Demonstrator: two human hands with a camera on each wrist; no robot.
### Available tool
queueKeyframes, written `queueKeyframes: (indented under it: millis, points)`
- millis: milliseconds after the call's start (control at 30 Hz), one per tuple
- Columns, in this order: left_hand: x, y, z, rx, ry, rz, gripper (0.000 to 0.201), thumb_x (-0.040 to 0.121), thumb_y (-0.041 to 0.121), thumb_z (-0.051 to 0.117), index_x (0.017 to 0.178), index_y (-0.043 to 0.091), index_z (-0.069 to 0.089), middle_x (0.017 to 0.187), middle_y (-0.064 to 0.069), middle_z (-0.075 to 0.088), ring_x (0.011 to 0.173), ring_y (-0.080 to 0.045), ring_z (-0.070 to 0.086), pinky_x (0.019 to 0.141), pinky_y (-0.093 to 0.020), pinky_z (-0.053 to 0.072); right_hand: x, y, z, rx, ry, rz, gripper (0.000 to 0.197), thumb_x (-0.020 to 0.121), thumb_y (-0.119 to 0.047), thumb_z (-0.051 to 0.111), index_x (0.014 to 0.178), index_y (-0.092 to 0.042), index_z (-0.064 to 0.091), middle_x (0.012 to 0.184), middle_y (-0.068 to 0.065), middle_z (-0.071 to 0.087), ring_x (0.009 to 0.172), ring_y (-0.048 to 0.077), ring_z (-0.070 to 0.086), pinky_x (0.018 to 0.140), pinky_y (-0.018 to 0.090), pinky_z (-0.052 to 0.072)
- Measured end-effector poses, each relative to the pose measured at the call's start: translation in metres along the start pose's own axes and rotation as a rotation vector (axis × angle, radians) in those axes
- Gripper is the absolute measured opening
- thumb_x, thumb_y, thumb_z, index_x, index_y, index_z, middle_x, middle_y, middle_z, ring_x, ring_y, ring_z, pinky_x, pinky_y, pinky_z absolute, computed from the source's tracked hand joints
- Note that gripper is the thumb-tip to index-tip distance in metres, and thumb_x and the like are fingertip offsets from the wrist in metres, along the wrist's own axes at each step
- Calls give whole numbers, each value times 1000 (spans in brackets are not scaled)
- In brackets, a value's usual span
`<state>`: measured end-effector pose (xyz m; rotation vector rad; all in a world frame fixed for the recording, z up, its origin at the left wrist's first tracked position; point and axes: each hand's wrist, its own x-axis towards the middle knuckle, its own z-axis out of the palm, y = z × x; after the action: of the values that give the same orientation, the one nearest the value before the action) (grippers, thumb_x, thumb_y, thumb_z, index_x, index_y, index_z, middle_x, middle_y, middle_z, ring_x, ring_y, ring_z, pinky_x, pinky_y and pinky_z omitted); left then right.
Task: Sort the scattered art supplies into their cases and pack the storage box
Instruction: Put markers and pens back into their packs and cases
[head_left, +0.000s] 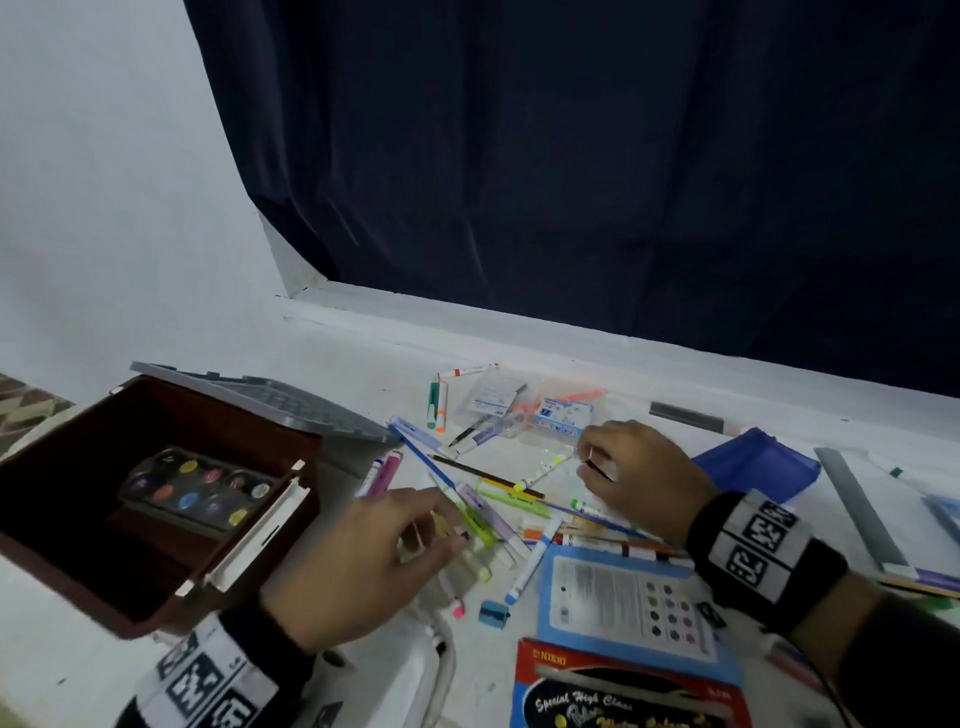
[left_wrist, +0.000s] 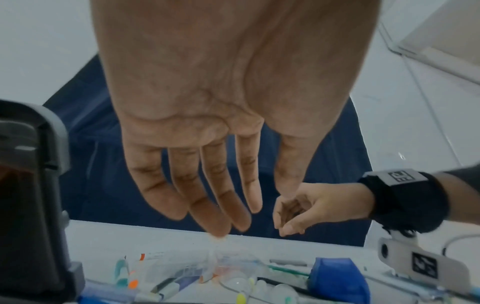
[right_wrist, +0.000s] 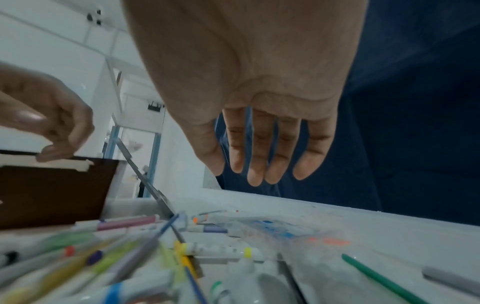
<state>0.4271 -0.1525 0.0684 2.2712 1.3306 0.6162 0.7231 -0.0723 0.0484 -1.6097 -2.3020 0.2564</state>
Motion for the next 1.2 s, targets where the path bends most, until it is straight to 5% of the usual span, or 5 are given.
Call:
queueKeyframes:
  millis: [267,600,800,967,1200]
  points:
    - [102,-43,-10,229,-156,-65,24,93,47,62,113,34,63,103,14,66,90,0,62,72,-12,44,88,34,23,-295,-214,44,63,89,-50,56,145,-29,34,141,0,43,131,22,36,104,40,38]
    - [131,-53,37,364,-587,-152,44,97,51,50,135,28,51,132,4,59,120,-18,56,102,-32,46,114,61,40,-327,-394,20,89,82,-63,62,153,-33,18,146,3,39,130,26,40,101,39,43]
    - [137,-58,41,353,-499,-216,41,96,56,47,130,35,44,117,4,67,100,-17,65,91,-36,53,105,56,40,-364,-373,-77,64,90,-41,54,148,-24,35,130,13,51,117,34,52,93,41,48]
    - [145,-65,38,102,-265,-217,69,94,58,51,147,45,8,138,-8,54,105,-21,65,94,-45,53,98,54,29,-416,-183,-213,32,79,-11,66,111,-4,69,105,15,64,81,35,61,66,42,55]
    - [171,-63,28,86,-76,-258,65,100,46,48,153,33,14,123,-16,56,106,-32,61,88,-36,46,77,38,5,-169,10,-242,32,94,2,45,123,-2,56,110,17,61,92,35,59,81,47,51]
